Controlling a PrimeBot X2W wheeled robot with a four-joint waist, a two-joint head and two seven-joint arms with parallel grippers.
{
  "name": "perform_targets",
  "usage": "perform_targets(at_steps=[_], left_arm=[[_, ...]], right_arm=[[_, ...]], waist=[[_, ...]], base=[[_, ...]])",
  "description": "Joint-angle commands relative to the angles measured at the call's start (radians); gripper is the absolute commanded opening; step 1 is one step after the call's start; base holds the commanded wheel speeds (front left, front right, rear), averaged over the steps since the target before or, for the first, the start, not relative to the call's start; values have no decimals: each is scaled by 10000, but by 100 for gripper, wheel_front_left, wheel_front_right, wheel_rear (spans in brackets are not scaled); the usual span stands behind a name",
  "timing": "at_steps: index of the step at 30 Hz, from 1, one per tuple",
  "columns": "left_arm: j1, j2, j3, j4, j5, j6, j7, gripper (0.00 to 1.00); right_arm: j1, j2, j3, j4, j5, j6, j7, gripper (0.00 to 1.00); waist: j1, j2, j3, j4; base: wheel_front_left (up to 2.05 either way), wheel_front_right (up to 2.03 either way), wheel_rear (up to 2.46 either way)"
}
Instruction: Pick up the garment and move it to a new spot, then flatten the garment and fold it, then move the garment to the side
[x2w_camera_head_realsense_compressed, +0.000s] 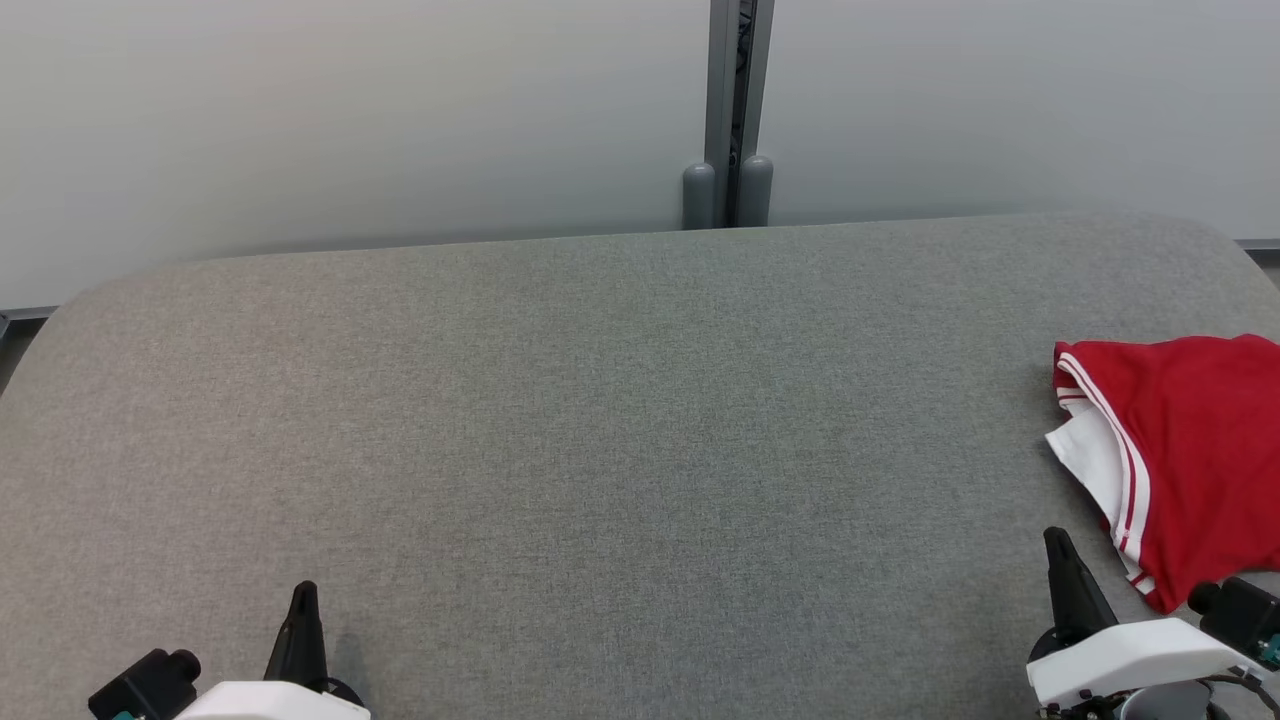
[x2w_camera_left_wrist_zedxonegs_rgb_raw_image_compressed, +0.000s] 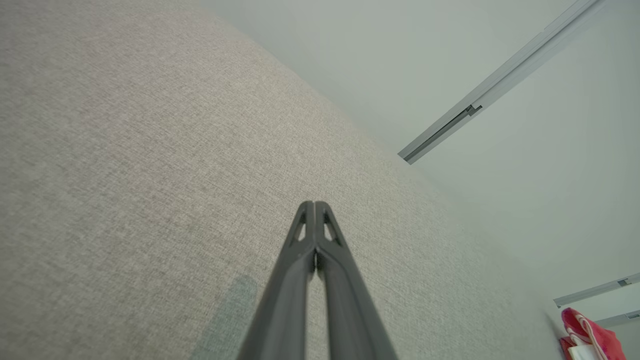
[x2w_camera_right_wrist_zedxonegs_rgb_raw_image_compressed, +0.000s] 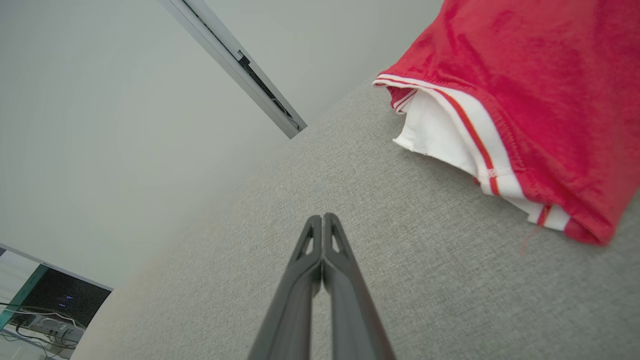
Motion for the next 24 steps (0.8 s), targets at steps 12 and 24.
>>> perform_targets(at_steps=[12, 24], left_arm=[[-540, 86, 225, -385, -1855, -273, 487, 0], [-691, 97, 362, -568, -3237, -460, 847, 0]], right_arm=[[-200, -111, -220, -533, 1963, 1, 491, 0], [-213, -126, -362, -807, 3427, 1, 857, 0]], waist=[[0, 0, -23, 20], [0, 0, -44, 37]], base=[[0, 0, 0], [0, 0, 0]])
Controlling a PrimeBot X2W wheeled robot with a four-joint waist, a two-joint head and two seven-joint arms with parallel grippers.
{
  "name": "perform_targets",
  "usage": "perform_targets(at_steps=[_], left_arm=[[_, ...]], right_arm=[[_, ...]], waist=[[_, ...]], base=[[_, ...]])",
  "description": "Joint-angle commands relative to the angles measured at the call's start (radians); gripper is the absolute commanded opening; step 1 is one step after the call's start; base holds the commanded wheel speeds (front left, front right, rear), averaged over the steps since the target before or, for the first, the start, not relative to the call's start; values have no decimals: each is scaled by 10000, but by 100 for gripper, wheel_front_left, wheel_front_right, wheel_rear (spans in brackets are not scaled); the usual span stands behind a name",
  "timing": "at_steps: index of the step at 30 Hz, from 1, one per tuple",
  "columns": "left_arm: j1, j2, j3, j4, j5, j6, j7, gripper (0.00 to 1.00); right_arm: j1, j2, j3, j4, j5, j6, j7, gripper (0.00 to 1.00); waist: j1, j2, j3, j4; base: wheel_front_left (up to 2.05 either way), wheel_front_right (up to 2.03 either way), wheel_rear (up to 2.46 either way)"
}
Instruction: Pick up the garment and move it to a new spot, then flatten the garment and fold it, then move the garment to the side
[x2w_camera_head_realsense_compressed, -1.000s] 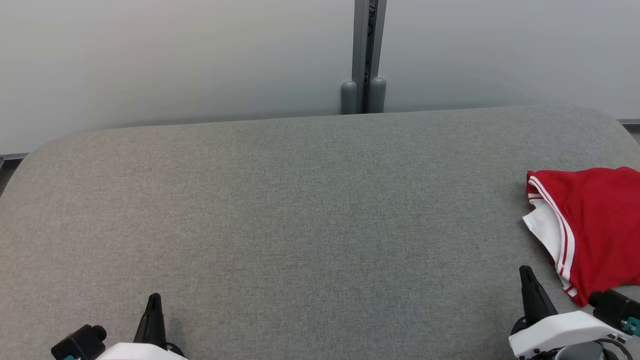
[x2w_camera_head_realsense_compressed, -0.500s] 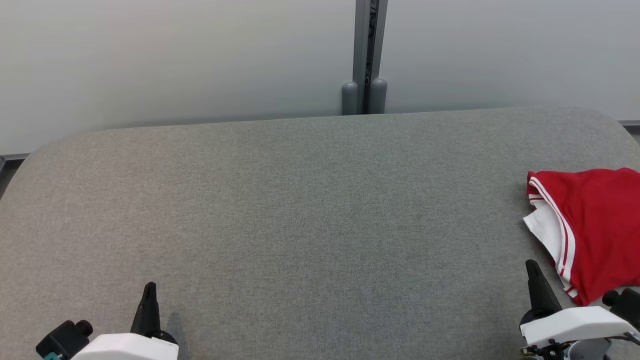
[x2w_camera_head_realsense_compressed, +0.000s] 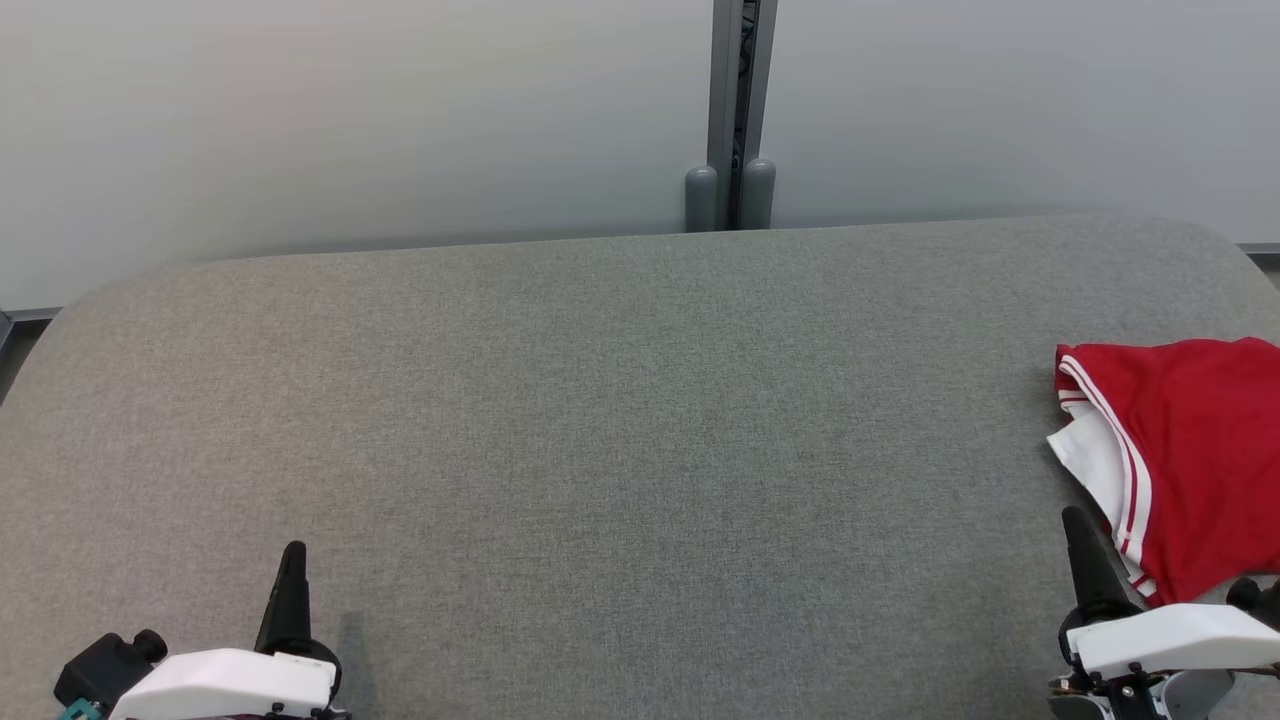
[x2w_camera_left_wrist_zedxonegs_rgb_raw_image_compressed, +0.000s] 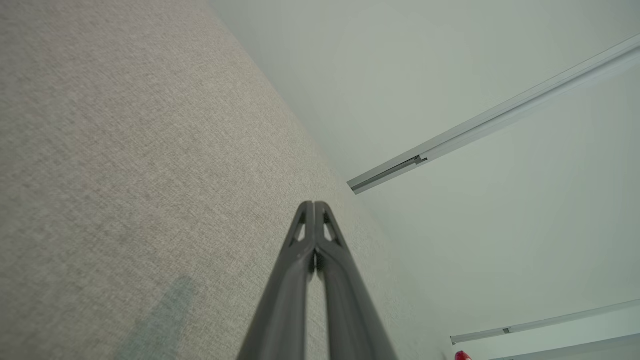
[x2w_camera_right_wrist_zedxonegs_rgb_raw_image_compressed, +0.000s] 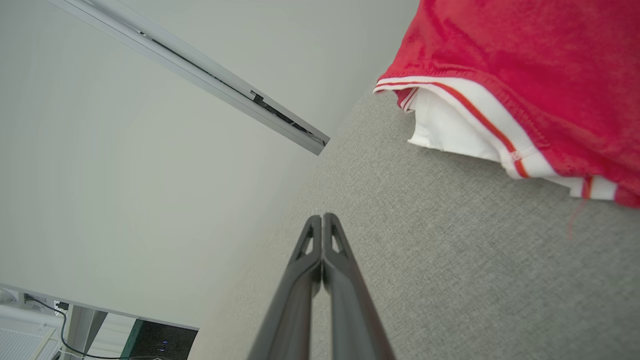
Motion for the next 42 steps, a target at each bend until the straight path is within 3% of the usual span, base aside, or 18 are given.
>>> perform_targets(at_steps=[1, 42], left_arm=[[-311, 68, 76, -158, -254, -113, 56, 0], [-715, 98, 424, -623, -3900, -585, 1008, 0]], right_arm=[[-174, -95, -49, -199, 303, 1, 89, 0], [-207, -138, -441, -893, 4139, 1, 1069, 0]], waist=[[0, -1, -2, 2], [0, -1, -73, 61]], base=[[0, 0, 0], [0, 0, 0]])
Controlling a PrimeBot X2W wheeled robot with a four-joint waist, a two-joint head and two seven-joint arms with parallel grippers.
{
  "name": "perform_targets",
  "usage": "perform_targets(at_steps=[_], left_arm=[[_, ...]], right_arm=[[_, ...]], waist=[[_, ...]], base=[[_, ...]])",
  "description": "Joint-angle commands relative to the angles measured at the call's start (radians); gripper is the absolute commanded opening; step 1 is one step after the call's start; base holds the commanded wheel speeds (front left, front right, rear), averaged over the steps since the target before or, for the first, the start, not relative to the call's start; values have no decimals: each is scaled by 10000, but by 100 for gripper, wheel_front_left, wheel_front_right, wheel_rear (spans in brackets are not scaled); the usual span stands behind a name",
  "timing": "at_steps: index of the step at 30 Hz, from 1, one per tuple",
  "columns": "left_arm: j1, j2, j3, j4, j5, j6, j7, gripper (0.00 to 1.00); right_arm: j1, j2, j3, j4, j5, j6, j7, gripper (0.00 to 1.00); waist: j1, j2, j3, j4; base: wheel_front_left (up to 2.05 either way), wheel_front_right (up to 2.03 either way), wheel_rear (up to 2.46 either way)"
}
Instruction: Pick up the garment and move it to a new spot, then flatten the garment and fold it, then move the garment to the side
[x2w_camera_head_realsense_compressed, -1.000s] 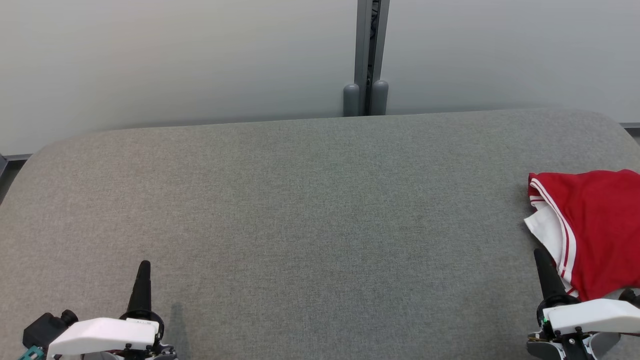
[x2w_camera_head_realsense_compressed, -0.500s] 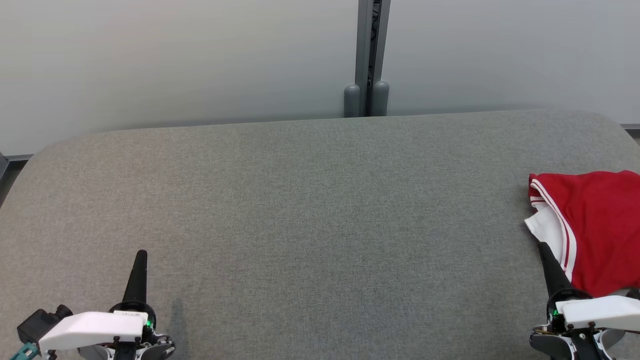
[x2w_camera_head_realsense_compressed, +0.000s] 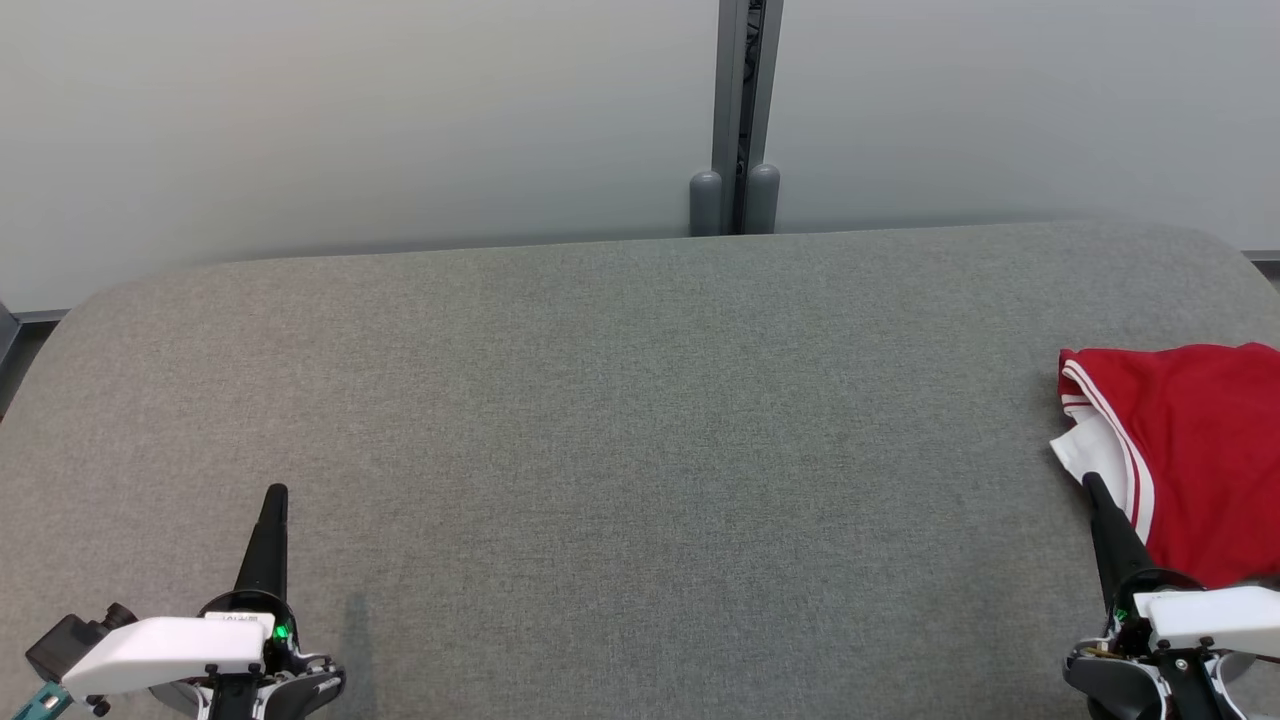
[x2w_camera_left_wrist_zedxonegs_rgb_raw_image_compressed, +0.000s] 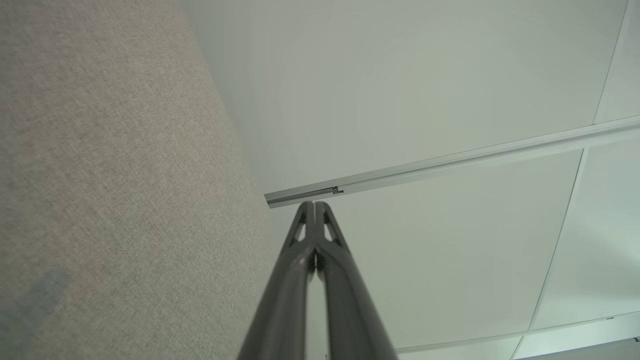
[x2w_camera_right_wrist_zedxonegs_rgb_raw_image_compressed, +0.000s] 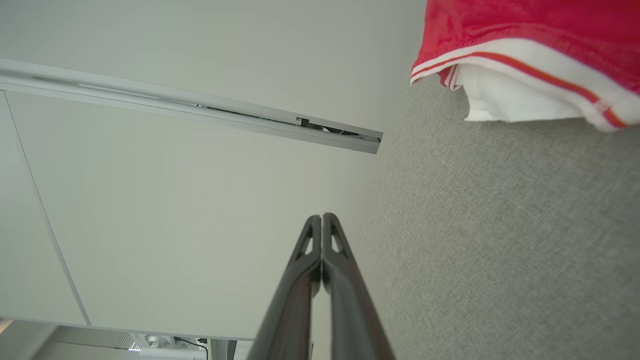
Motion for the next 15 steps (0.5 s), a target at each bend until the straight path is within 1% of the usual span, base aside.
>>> perform_targets(at_steps=[1, 15], left_arm=[[-273, 62, 62, -98, -235, -87, 58, 0], [-371, 70, 158, -229, -1243, -221, 330, 0]], right_arm=[[-154, -95, -69, -111, 261, 2, 119, 0], [-158, -108, -166, -320, 1335, 1, 380, 0]], waist=[[0, 0, -3, 3], [0, 0, -28, 23]], base=[[0, 0, 0], [0, 0, 0]])
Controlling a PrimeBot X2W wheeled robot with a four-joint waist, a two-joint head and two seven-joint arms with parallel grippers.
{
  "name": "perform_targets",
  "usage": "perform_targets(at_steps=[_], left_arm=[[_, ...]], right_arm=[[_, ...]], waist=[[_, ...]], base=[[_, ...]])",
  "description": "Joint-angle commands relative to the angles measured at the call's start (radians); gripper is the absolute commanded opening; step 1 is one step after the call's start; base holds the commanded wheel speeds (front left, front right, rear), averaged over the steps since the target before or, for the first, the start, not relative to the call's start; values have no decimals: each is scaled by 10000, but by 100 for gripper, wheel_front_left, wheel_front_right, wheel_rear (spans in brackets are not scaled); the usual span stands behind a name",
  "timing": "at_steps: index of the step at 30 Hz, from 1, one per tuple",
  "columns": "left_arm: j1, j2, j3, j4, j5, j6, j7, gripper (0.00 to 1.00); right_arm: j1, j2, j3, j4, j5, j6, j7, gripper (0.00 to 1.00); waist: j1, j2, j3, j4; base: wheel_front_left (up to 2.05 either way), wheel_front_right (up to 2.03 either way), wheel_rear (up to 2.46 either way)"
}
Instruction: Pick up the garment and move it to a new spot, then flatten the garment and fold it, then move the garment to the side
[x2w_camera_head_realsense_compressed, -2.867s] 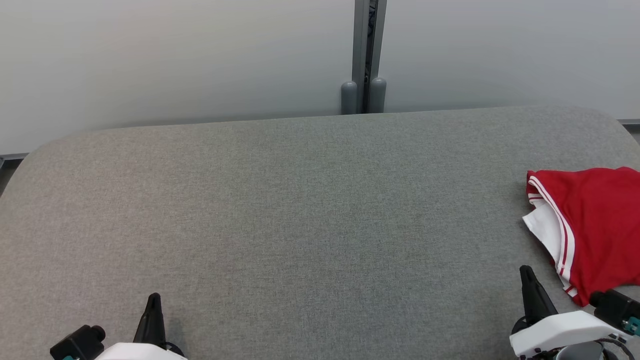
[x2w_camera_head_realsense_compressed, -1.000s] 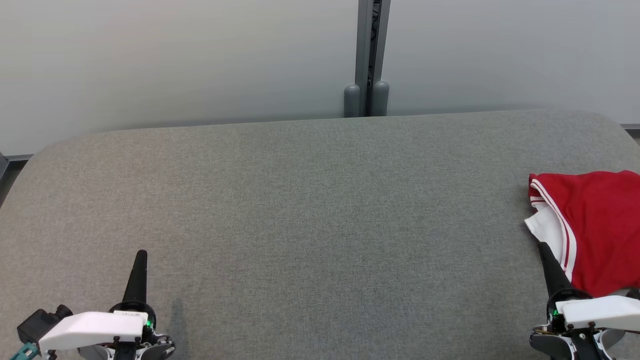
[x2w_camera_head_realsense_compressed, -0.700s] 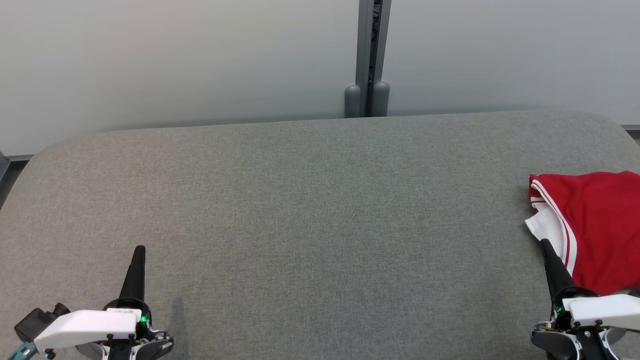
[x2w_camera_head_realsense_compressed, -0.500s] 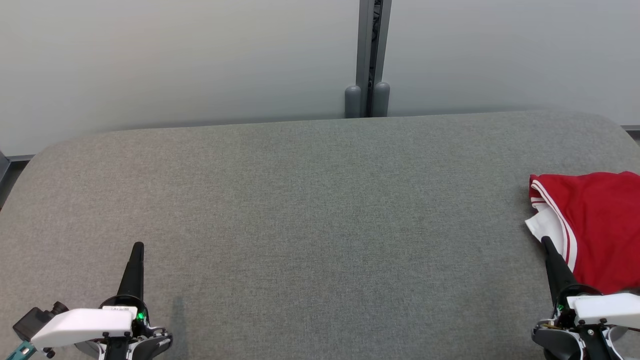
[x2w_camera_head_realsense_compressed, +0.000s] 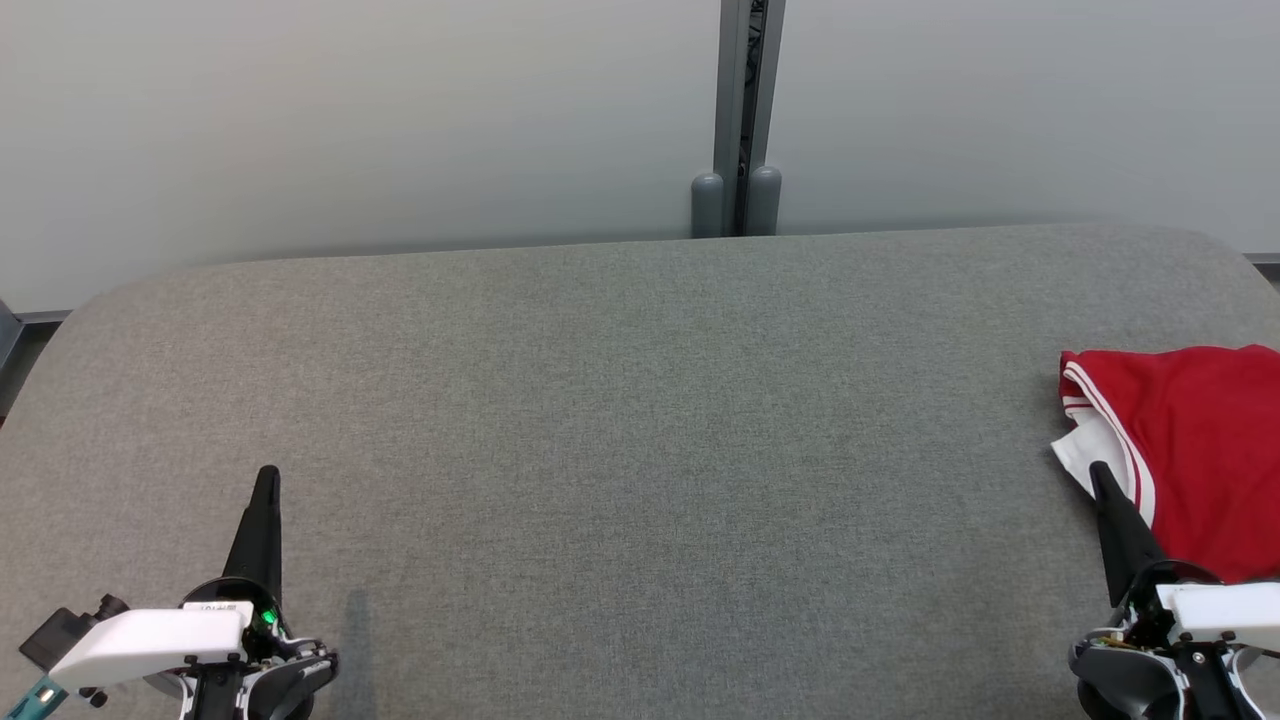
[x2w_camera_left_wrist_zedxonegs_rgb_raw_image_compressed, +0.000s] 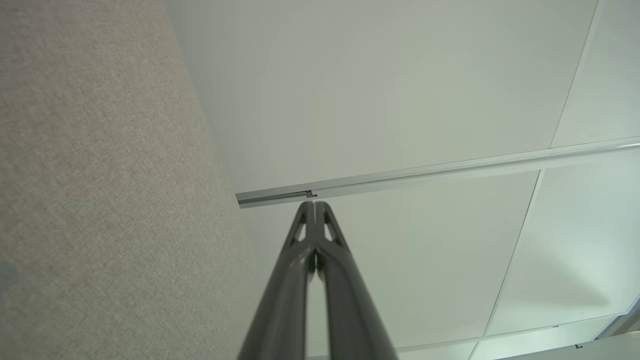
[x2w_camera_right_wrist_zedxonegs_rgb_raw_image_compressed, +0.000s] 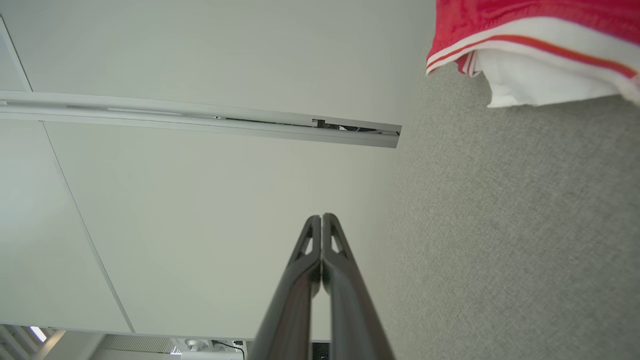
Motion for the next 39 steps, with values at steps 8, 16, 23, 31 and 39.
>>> perform_targets(at_steps=[8, 16, 23, 31, 39], left_arm=[[-266, 63, 97, -137, -635, -153, 187, 0], [-263, 62, 116, -153, -794, -159, 236, 0], [-263, 62, 116, -154, -794, -160, 236, 0], [-263, 62, 116, -153, -794, -160, 236, 0], [-263, 62, 116, -154, -794, -160, 236, 0]], right_arm=[[-125, -102, -80, -178, 694, 2, 200, 0], [-125, -104, -101, -217, 867, 0, 239, 0], [-125, -103, -101, -216, 867, 2, 239, 0], [-125, -103, -100, -216, 867, 0, 239, 0], [-126, -103, -100, -216, 867, 2, 238, 0]], waist=[[0, 0, -14, 12], [0, 0, -20, 17], [0, 0, -20, 17], [0, 0, -20, 17], [0, 0, -20, 17]], base=[[0, 0, 0], [0, 0, 0], [0, 0, 0], [0, 0, 0], [0, 0, 0]])
